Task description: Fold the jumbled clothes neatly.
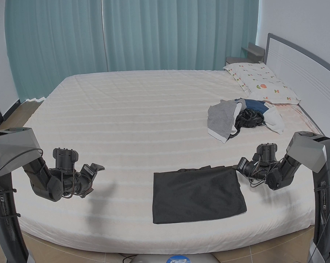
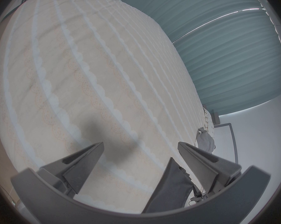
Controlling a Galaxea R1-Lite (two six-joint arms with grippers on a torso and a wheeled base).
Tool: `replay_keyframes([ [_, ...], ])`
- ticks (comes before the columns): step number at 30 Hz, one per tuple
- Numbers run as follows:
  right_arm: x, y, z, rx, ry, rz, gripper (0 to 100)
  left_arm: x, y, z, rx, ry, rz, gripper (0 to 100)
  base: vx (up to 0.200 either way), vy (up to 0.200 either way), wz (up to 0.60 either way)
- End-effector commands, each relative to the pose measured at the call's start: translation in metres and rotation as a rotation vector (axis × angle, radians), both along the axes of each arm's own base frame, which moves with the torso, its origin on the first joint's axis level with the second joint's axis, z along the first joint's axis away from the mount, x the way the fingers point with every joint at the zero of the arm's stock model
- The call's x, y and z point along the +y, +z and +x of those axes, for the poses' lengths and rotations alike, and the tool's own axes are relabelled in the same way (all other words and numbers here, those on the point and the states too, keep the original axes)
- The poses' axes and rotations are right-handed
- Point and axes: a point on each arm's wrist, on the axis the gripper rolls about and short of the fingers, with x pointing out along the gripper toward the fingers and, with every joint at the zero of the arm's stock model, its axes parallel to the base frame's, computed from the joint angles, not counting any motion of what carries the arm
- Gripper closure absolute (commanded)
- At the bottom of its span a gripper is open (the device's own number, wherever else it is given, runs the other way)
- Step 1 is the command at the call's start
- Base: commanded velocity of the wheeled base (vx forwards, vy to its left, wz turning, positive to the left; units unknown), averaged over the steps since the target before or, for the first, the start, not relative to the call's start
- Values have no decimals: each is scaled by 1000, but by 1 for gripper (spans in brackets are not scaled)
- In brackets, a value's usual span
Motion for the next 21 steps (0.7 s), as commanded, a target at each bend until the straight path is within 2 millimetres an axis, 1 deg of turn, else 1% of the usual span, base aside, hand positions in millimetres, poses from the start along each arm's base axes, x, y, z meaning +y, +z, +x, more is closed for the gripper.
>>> replay_keyframes([
  [1,-4,2,0,-3,-10,5,100,0,-1,0,2,0,0,0,0,0,0],
  [21,-11,1,0,6,-31,8,100,0,-1,0,2,0,1,0,0,0,0],
])
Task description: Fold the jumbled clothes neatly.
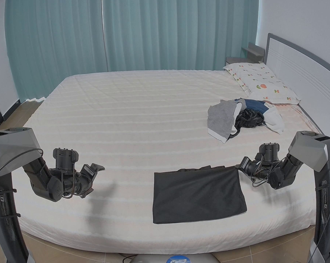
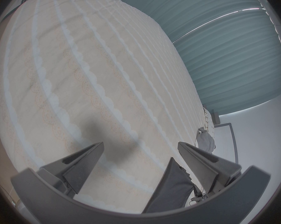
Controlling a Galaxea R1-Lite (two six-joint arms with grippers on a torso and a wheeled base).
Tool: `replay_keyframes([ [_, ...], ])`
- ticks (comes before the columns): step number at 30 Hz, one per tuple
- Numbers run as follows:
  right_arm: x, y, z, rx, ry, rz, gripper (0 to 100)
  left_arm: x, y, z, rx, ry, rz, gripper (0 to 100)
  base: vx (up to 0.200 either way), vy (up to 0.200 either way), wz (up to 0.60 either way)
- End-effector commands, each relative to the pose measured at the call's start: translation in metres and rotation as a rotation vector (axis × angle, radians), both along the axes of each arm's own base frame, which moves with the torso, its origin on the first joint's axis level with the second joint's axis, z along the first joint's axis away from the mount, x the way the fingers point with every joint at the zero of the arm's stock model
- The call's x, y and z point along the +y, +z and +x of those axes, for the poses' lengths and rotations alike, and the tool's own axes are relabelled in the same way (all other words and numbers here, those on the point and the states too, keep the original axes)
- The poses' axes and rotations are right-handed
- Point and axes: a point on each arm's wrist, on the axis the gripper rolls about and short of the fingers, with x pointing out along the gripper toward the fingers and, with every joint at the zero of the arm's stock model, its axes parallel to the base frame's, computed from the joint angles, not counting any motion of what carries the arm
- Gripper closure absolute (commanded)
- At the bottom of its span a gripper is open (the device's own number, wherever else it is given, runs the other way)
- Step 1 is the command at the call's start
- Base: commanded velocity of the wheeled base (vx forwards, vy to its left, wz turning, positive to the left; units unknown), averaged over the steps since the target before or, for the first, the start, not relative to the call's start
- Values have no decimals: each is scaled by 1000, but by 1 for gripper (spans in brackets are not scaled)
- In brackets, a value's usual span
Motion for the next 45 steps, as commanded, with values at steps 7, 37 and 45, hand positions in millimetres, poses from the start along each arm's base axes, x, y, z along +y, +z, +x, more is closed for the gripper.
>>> replay_keyframes([
  [7,0,0,1,0,0,0,100,0,0,0,1,0,0,0,0,0,0],
  [37,-8,9,-7,19,-91,127,0,-16,-2,4,-60,-4,12,0,-33,0,0],
  [45,-7,8,-7,20,-88,125,0,-31,-1,3,-63,-47,9,0,0,-175,0],
])
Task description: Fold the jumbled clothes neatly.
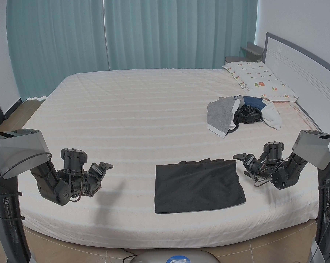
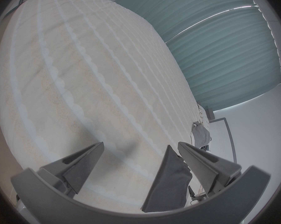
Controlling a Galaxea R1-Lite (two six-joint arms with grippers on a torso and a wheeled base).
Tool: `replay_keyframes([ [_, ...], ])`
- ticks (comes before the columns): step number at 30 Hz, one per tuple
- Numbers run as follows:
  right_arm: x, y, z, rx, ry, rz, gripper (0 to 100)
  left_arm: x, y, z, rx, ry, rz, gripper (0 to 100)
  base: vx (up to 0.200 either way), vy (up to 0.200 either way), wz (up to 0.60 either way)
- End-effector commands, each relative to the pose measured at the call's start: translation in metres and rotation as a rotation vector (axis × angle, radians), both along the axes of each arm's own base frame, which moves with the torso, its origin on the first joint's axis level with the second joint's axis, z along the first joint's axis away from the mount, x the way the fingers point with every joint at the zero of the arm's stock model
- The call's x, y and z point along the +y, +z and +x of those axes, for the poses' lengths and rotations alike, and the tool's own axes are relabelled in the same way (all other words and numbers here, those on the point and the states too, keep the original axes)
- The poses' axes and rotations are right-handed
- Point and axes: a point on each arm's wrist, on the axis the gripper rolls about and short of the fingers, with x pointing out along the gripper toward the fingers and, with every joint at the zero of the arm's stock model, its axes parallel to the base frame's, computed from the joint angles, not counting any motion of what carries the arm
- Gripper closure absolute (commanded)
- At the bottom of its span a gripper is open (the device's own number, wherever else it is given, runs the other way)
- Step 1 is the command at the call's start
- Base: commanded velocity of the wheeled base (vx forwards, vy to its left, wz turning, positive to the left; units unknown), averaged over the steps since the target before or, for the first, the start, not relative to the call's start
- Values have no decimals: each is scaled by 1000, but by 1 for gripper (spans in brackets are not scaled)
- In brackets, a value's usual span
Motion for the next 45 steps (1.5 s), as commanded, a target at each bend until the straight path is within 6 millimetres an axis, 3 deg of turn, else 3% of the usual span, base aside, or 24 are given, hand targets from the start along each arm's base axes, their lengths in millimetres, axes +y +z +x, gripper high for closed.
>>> replay_keyframes([
  [1,1,-1,0,1,3,-1,0,-6,0,-1,0,-17,0,0,0,-200,0],
  [13,1,-1,0,0,4,-1,0,-25,0,-1,-9,-69,-3,0,0,-200,0],
  [21,1,-1,0,0,4,-1,0,-26,-2,-1,-5,-70,3,0,0,-200,0],
  [31,1,-2,-1,4,4,-3,0,-16,-12,9,-20,-103,74,0,0,0,0],
  [34,2,-2,-2,-6,7,-3,0,-12,-30,11,-26,-200,212,0,0,0,0],
  [45,2,-4,-5,-19,10,-5,0,-29,-49,14,-107,-309,297,0,0,0,0],
])
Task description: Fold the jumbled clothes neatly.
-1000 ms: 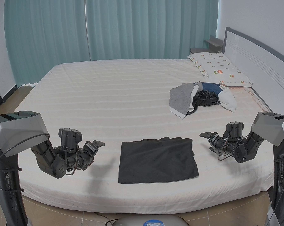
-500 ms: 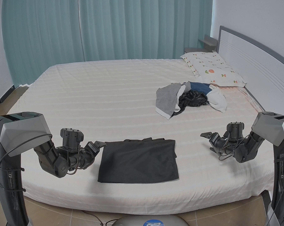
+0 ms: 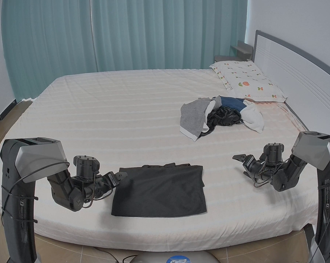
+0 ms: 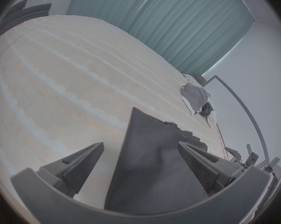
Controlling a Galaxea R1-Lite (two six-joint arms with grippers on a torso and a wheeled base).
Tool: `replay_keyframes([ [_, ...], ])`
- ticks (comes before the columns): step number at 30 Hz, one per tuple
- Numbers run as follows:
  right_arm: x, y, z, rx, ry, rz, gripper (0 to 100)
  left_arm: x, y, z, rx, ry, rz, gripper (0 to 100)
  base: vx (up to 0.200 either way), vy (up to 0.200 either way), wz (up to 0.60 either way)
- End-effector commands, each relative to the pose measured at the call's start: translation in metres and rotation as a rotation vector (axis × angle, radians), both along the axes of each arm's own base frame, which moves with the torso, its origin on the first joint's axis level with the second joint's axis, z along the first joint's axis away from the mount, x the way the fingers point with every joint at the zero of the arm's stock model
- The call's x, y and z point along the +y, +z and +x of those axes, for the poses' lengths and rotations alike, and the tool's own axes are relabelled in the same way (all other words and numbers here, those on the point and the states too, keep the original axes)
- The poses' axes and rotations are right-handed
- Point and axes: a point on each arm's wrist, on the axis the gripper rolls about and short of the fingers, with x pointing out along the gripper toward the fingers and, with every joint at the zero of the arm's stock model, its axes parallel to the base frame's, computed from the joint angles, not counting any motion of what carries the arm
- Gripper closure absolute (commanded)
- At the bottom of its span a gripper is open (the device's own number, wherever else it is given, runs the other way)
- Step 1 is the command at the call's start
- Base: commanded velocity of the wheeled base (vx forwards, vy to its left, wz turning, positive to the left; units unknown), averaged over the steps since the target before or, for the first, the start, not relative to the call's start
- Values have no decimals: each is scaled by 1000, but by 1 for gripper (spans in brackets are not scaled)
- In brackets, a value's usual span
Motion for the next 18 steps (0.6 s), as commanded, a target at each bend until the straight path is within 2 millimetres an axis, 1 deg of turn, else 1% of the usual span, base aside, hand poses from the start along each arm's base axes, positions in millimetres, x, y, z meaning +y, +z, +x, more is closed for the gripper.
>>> replay_keyframes([
  [1,0,-2,-1,5,3,-1,0,-5,-15,-1,31,-16,11,0,0,0,0],
  [5,0,-2,-1,4,2,-2,0,-7,-15,0,28,-21,10,0,0,0,0],
  [7,0,-2,-1,4,1,-1,0,-14,-18,0,27,-38,14,0,0,0,0],
  [9,0,-2,-1,6,1,-1,0,-16,-22,0,30,-41,26,0,0,0,0],
  [18,1,-4,-1,8,3,-2,0,-16,-25,0,30,-48,43,0,0,0,0],
])
